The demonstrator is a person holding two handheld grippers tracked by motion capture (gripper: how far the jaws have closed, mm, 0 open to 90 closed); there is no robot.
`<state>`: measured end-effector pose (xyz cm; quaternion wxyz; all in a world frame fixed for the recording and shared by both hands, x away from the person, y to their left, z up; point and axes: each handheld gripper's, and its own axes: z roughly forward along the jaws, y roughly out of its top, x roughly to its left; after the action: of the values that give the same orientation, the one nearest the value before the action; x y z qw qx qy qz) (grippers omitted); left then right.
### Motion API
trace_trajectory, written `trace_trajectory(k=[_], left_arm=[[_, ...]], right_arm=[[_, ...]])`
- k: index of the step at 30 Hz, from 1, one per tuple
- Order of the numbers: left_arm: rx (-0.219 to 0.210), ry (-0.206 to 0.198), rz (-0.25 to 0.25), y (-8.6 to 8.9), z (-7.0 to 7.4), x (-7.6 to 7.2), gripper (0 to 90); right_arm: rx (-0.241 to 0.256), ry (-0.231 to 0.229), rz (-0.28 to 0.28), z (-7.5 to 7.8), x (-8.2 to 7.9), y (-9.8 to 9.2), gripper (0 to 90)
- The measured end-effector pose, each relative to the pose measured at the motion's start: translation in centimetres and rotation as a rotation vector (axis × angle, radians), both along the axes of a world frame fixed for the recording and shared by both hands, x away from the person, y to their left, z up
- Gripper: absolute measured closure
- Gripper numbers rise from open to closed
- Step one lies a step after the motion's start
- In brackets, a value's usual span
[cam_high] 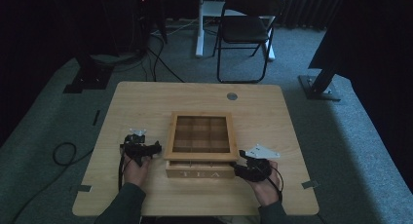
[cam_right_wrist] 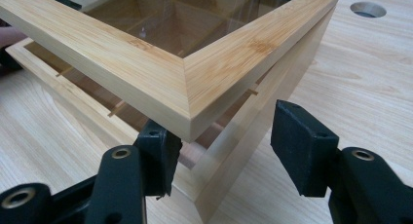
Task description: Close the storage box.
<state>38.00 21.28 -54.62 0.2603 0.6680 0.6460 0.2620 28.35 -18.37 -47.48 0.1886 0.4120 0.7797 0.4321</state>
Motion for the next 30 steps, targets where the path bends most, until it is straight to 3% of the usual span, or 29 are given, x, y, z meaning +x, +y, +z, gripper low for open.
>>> trace_trajectory(k=[30], left_arm=[[-0.002, -0.001, 0.001, -0.01, -0.01, 0.01, 1.6]], right_arm=[[0.013, -0.008, 0.050, -0.46, -0.92, 0.35, 53.1]])
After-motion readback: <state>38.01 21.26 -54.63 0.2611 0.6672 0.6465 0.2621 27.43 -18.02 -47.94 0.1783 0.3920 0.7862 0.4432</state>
